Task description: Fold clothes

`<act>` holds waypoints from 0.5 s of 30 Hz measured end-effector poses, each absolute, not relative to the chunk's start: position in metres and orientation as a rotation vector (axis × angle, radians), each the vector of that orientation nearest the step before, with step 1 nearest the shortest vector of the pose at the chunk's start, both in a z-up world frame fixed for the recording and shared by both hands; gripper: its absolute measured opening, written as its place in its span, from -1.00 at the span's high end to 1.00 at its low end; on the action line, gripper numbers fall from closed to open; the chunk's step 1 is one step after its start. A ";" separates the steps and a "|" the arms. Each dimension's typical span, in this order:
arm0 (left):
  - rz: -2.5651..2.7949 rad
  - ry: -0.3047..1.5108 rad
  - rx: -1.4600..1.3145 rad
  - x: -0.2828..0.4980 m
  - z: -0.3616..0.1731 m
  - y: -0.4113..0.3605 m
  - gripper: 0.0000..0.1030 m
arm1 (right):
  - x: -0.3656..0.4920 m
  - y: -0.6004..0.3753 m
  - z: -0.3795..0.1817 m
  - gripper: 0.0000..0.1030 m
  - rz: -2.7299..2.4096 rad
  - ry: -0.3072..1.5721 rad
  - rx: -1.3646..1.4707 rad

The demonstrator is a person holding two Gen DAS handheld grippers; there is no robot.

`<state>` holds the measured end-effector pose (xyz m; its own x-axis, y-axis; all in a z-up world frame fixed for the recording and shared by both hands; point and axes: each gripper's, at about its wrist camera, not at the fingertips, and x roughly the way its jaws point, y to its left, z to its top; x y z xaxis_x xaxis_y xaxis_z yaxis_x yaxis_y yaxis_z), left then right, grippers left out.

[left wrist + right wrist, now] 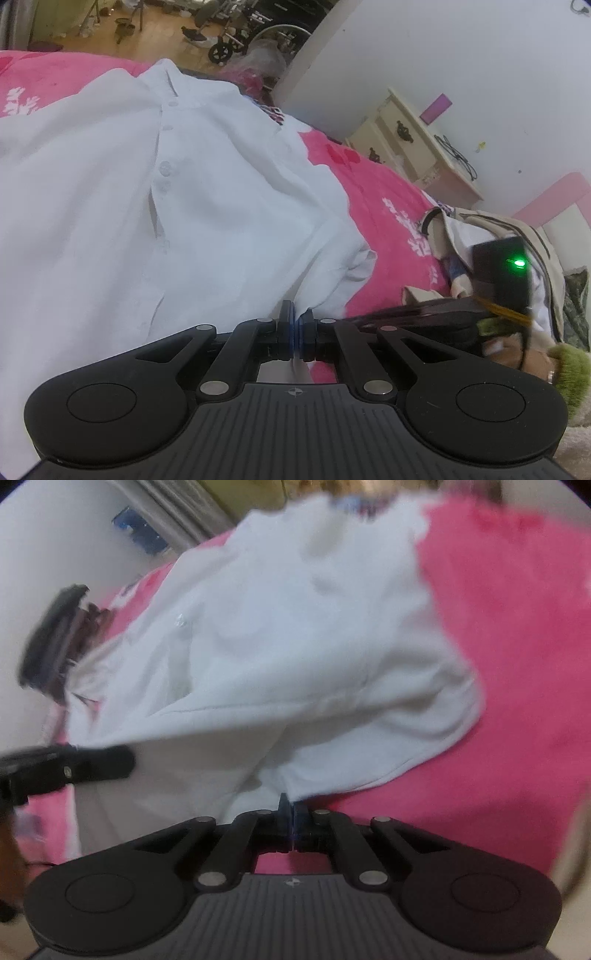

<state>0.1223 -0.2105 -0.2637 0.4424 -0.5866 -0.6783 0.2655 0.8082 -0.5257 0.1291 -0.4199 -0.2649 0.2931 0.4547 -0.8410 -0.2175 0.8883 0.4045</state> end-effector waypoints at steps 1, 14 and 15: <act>-0.542 0.982 -0.370 0.123 -0.264 -0.211 0.99 | 0.129 -0.426 -0.261 1.00 0.418 1.181 0.209; -0.581 1.026 -0.336 0.120 -0.274 -0.226 0.99 | 0.123 -0.486 -0.214 1.00 -0.003 0.855 -0.563; -0.587 1.031 -0.330 0.120 -0.275 -0.229 0.99 | 0.127 -0.488 -0.210 1.00 -0.042 0.812 -0.644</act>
